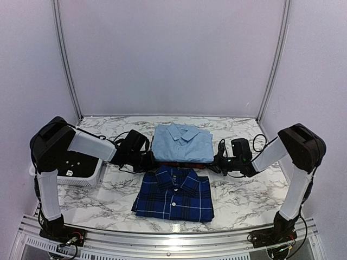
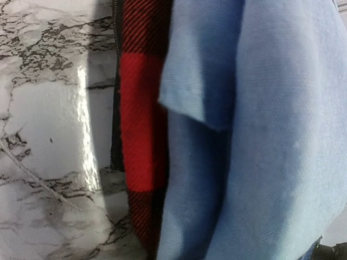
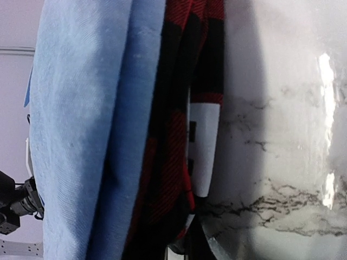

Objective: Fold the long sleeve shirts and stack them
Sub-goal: Move the square-folded shirt to the center of the board, then pick up the square-folded shirt from the center of the board.

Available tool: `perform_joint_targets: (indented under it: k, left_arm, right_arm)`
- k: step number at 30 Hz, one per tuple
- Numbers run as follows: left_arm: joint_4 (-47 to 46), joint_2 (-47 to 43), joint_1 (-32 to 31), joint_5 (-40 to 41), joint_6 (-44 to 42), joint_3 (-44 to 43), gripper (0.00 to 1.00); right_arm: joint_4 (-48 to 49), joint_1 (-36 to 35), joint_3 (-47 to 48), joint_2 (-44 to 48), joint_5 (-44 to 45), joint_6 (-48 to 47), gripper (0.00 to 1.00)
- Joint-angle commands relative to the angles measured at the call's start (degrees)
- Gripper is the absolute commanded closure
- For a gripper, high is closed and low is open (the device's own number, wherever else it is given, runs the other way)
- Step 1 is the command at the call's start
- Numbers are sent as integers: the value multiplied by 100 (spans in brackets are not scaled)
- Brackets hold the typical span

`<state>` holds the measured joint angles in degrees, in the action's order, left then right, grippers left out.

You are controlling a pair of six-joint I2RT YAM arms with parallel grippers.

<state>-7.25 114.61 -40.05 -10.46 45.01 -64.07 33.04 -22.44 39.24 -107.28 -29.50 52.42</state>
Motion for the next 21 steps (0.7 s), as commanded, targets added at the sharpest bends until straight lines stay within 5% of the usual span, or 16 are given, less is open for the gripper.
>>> perform_joint_targets:
  k: [1,8,13,21]
  left_arm:
    - [343,-287,-38,356,16,207,80]
    - [927,-1173,-38,694,-383,260,45]
    - [1082,-1951,-50,610,-437,782,30]
    - [1084,-2856,-386,266,-320,2019,19]
  right_arm:
    - [-174,-45,-81,452,194,-289,87]
    - [-1406,-42,-263,1505,710,-1172,50]
    - [-1824,-45,-796,2372,823,-1488,40]
    - [-2504,-497,-1324,3210,609,-1896,33]
